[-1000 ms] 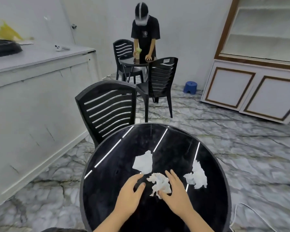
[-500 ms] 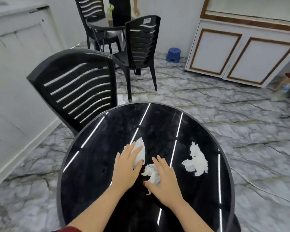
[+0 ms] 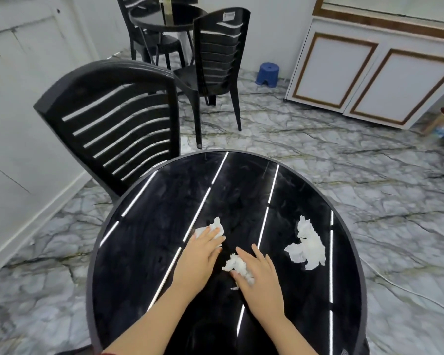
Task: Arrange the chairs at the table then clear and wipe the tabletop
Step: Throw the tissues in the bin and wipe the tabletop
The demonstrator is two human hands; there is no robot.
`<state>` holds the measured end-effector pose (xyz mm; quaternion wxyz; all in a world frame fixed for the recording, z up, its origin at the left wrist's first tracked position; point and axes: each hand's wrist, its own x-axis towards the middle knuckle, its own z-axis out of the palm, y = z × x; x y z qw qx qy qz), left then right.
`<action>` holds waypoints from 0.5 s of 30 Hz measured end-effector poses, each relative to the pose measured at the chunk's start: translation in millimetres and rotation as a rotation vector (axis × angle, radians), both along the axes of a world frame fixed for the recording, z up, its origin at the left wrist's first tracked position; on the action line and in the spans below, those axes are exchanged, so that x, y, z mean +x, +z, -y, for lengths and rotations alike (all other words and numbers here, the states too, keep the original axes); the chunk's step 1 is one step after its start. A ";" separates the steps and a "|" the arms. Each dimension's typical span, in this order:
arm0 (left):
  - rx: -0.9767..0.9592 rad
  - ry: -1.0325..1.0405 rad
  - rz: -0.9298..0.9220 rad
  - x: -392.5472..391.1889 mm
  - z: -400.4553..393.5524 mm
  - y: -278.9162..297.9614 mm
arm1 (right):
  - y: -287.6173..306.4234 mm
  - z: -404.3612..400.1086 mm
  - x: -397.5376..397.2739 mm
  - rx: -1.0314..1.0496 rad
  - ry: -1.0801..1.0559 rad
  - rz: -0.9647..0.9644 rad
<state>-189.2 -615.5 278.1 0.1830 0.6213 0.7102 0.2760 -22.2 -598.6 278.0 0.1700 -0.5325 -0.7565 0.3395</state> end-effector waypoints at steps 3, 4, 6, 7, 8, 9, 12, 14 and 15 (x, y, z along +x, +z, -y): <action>0.024 0.055 0.110 1.9 21.2 3.7 | 7.2 4.2 2.3 -0.077 -0.069 -0.125; 0.030 0.076 0.127 2.9 29.4 5.1 | 9.2 6.4 2.6 -0.095 -0.075 -0.155; 0.061 0.112 0.168 4.8 46.0 9.4 | 13.0 11.6 2.6 -0.133 -0.083 -0.220; 0.085 0.126 0.190 5.7 53.8 12.8 | 14.6 14.6 1.9 -0.152 -0.079 -0.252; 0.106 0.146 0.210 6.4 61.7 16.9 | 16.6 17.9 0.2 -0.172 -0.068 -0.280; 0.119 0.175 0.232 7.2 70.1 21.5 | 19.0 21.8 -2.4 -0.189 -0.051 -0.301; 0.166 0.313 0.337 6.8 100.4 35.9 | 29.9 36.0 -16.7 -0.213 0.022 -0.346; 0.231 0.401 0.398 3.5 125.5 46.7 | 37.4 47.3 -30.2 -0.190 0.100 -0.380; 0.253 0.438 0.406 0.8 138.9 51.7 | 41.9 53.6 -37.7 -0.186 0.143 -0.394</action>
